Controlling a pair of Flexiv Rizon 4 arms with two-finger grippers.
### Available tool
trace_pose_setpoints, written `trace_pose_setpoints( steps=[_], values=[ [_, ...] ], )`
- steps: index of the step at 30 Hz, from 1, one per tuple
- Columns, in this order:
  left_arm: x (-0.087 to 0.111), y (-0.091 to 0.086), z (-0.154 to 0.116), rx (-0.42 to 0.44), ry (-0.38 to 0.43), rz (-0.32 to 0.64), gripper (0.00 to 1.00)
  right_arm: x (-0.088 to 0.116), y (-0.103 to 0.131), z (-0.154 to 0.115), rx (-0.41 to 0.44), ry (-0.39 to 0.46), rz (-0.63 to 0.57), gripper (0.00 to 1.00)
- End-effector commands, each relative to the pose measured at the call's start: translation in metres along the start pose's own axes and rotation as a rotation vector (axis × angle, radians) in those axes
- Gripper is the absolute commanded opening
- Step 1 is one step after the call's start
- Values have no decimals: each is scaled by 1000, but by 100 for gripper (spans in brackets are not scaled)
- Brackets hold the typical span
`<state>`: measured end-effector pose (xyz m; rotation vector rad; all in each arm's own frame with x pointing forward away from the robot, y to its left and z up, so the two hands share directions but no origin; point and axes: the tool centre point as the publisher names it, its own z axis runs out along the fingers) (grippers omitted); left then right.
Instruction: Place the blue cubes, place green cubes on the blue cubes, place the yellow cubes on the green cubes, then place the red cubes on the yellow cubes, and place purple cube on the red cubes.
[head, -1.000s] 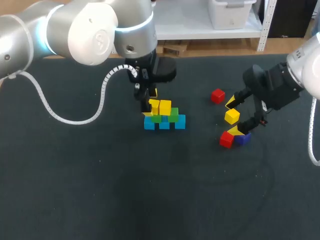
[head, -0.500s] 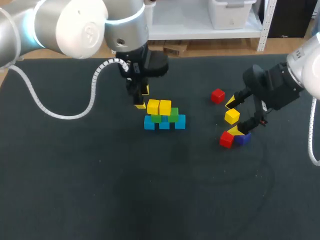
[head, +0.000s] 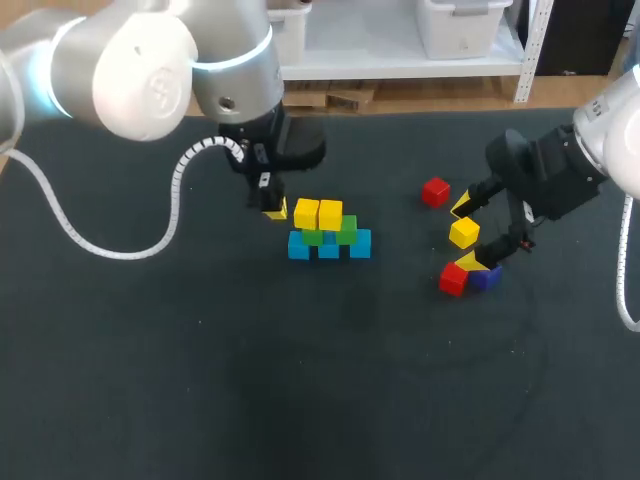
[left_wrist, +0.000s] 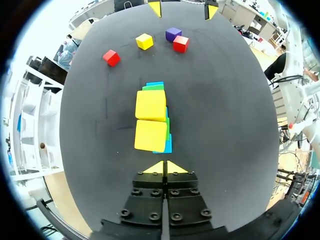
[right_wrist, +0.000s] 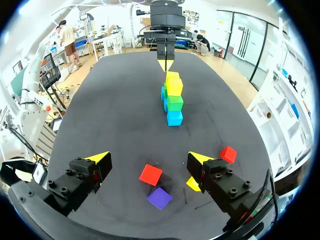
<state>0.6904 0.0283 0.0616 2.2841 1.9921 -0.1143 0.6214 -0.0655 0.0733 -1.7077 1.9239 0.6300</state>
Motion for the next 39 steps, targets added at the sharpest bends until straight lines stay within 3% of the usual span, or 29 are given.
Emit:
trace_pose_setpoints(
  steps=[1,39],
  values=[
    [-2,1,1,-2,-2,3,0,1,-1,1,-1,-3,-1,100],
    [-10,-1,4,12,4,12,0,1,-1,1,-1,-3,-1,100]
  ],
)
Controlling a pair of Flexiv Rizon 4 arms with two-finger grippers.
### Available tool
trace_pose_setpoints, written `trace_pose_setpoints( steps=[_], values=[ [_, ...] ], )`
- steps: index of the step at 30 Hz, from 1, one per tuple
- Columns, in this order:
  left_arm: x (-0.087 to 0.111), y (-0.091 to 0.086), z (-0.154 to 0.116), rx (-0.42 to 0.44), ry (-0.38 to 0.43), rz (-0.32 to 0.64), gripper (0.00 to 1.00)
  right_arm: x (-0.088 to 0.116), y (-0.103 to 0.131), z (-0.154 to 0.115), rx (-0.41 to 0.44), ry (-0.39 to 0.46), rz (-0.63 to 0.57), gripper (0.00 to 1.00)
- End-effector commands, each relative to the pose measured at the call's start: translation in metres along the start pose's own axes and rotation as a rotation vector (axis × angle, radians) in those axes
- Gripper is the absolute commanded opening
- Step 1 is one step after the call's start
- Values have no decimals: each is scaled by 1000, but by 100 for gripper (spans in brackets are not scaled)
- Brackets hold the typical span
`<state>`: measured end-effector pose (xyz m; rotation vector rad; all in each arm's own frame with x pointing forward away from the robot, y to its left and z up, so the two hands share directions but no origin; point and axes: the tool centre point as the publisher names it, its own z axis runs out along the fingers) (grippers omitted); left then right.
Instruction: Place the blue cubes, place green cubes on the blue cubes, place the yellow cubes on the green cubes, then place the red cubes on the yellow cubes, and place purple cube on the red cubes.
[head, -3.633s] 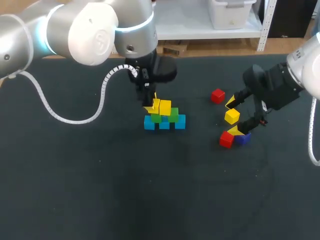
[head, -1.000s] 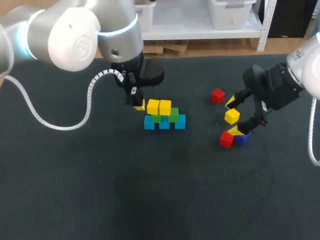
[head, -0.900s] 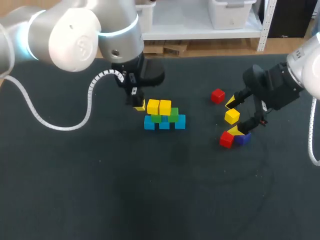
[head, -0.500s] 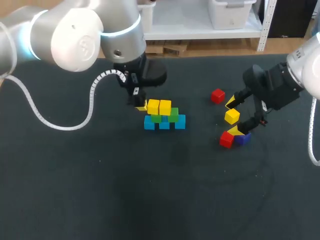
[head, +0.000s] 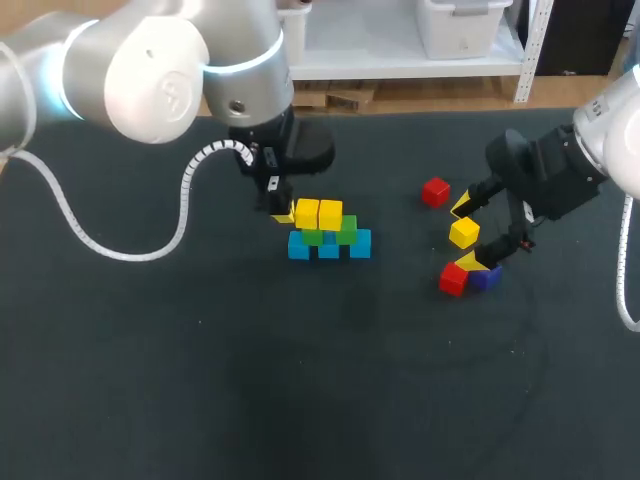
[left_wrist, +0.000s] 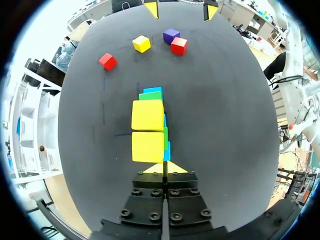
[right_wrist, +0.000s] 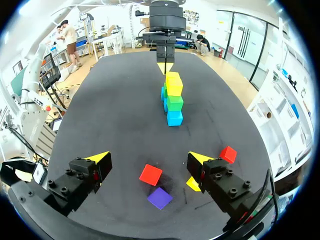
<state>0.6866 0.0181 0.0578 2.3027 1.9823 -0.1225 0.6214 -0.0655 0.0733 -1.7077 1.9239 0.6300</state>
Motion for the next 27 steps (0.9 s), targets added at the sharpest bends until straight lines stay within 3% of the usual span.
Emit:
trace_pose_setpoints(
  steps=[1,8,13,15,17,20,21,22,27],
  values=[
    [0,2,-1,1,3,0,0,1,-1,1,-1,-3,-1,100],
    [3,-1,-7,-8,4,-7,0,1,-1,1,-1,-3,-1,100],
    [16,-10,-23,-64,-12,-3,0,1,-1,1,-1,-3,-1,100],
    [23,-13,-29,-83,-45,1,15,1,-1,1,-1,-3,-1,100],
    [31,-16,-34,-112,-67,-4,39,1,-1,1,-1,-3,-1,100],
    [43,-19,-38,-139,-97,-31,47,1,-1,1,-1,-3,-1,100],
    [46,-20,-39,-142,-97,-29,78,1,-1,1,-1,-3,-1,100],
    [49,-21,-40,-149,-118,-30,100,1,-1,1,-1,-3,-1,100],
    [59,-25,-47,-175,-210,-35,100,1,-1,1,-1,-3,-1,100]
  ],
)
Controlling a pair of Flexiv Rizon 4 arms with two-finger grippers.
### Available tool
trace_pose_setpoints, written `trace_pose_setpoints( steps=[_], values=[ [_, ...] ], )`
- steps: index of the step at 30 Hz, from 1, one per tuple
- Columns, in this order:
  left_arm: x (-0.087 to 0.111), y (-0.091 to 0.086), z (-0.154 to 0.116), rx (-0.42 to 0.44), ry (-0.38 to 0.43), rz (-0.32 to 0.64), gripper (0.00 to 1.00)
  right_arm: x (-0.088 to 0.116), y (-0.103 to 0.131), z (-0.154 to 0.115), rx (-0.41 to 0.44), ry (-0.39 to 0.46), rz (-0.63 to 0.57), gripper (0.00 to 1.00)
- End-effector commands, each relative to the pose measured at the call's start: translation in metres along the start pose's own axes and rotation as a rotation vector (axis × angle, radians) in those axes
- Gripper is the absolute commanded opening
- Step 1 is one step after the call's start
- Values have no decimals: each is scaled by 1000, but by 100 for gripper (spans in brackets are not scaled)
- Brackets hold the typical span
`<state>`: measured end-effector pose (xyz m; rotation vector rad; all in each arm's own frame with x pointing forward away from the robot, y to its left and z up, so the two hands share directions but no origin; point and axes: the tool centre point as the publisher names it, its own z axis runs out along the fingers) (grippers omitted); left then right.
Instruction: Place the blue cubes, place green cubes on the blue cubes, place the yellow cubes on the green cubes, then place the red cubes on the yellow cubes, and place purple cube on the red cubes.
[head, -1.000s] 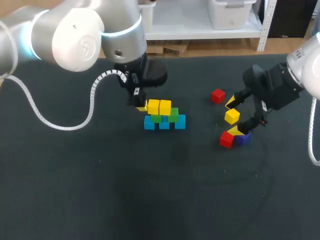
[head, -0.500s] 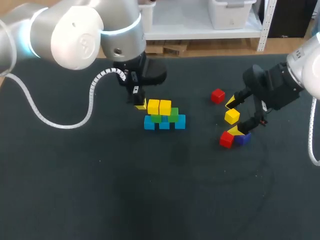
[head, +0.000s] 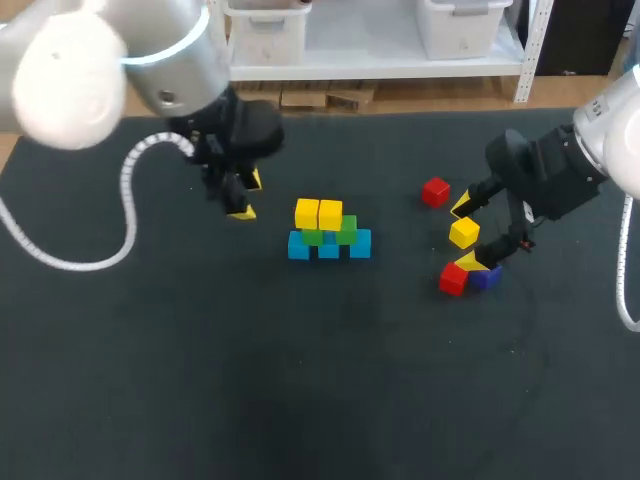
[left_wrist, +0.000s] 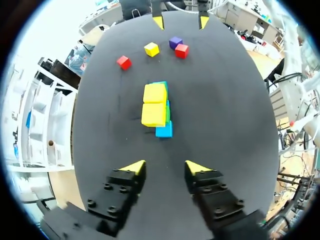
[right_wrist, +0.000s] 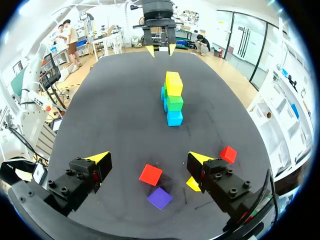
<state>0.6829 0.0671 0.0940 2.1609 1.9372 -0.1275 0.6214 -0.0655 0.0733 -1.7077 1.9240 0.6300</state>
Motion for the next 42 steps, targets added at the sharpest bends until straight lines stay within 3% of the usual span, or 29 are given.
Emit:
trace_pose_setpoints(
  steps=[1,9,26,30,34,38,42],
  values=[
    [17,-14,-8,-73,-128,-4,100,1,-1,1,-1,-3,-1,100],
    [24,-22,-15,-85,-211,-33,100,1,-1,1,-1,-3,-1,100],
    [22,-30,-27,-60,-204,11,100,1,-1,1,-1,-3,-1,100],
    [22,-30,-27,-60,-204,11,100,9,-15,-2,24,62,-112,100],
    [22,-30,-27,-60,-204,11,100,21,-36,-10,2,64,-224,100],
    [22,-30,-27,-60,-204,11,100,26,-56,-15,-96,94,-392,100],
    [22,-30,-27,-60,-204,11,100,29,-66,-18,-217,65,-509,100]
  ],
)
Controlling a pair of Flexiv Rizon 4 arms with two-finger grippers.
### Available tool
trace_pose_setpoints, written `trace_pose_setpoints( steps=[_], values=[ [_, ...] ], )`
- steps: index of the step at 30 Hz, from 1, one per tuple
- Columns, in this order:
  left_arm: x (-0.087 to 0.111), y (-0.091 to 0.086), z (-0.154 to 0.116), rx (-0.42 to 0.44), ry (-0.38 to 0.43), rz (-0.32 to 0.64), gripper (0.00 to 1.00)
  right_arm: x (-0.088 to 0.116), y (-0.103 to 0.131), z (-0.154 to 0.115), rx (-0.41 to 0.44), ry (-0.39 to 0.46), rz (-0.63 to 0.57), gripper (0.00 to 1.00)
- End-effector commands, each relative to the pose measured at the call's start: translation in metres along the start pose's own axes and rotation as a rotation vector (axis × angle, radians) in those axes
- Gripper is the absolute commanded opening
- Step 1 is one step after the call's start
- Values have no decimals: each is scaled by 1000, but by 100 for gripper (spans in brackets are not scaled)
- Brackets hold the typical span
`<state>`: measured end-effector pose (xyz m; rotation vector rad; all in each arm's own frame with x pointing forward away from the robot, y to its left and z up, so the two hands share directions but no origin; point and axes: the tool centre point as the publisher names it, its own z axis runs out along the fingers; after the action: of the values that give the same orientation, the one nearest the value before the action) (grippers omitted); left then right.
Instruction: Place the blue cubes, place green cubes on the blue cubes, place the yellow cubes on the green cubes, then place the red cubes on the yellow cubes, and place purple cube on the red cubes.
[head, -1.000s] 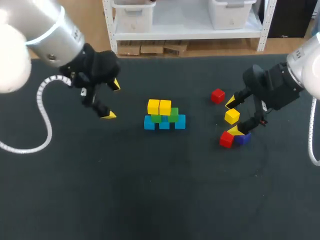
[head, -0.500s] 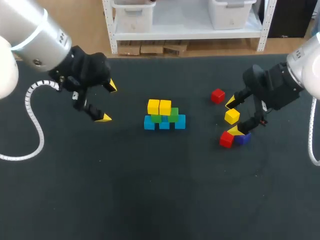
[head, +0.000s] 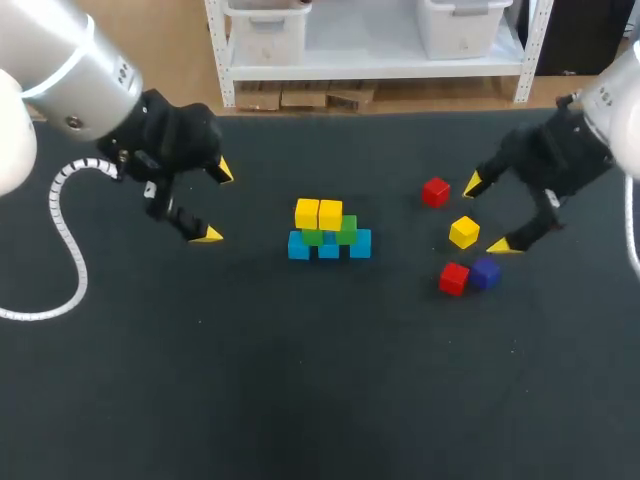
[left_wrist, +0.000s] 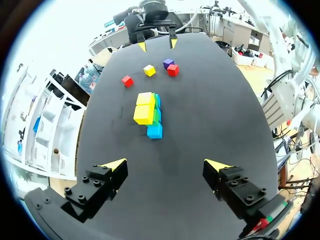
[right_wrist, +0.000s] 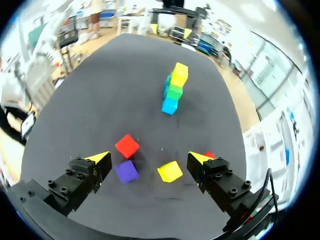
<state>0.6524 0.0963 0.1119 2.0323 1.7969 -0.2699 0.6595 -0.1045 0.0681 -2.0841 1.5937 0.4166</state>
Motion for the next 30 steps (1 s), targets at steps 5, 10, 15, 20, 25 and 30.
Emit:
trace_pose_setpoints(
  steps=[5,10,15,20,25,30],
  values=[
    [1,0,0,1,-3,2,100,14,-28,0,-257,-109,-242,100],
    [1,0,0,1,-3,2,100,18,-34,4,-291,-148,-292,100],
    [1,0,0,1,-3,2,100,25,-38,14,-303,-164,-297,100],
    [1,0,0,1,-3,2,100,30,-40,20,-301,-177,-283,100],
    [1,0,0,1,-3,2,100,34,-40,26,-302,-186,-277,100],
    [1,0,0,1,-3,2,100,35,-38,31,-289,-197,-254,100]
  ],
)
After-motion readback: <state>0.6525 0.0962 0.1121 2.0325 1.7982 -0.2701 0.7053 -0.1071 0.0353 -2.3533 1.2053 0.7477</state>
